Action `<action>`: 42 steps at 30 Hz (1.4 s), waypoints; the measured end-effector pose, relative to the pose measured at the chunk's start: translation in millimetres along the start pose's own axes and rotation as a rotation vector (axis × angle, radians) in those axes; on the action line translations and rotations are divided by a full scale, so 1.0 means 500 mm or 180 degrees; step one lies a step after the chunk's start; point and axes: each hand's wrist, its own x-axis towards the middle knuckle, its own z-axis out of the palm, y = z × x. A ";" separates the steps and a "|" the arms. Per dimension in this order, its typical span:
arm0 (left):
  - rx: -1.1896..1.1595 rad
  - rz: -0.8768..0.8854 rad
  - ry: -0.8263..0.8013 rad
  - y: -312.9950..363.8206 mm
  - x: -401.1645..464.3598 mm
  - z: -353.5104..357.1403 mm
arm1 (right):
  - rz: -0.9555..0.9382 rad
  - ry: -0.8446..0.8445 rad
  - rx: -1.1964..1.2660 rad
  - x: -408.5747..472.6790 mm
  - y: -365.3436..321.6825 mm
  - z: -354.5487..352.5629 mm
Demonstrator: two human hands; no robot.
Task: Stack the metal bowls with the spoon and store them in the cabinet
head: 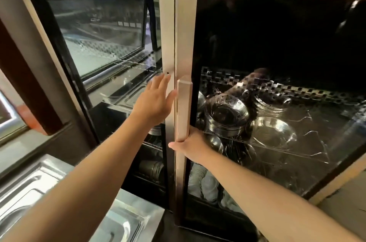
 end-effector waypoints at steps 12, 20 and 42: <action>0.0239 0.0041 -0.0259 -0.042 0.013 0.079 | 0.0074 0.0198 -0.0267 0.105 0.020 -0.017; 0.0496 0.0050 -0.0274 -0.051 0.015 0.086 | 0.0130 0.0425 -0.0318 0.135 0.022 -0.014; 0.1363 0.0303 -0.0201 0.015 -0.048 -0.082 | 0.0374 0.0015 -0.0543 0.021 -0.066 -0.077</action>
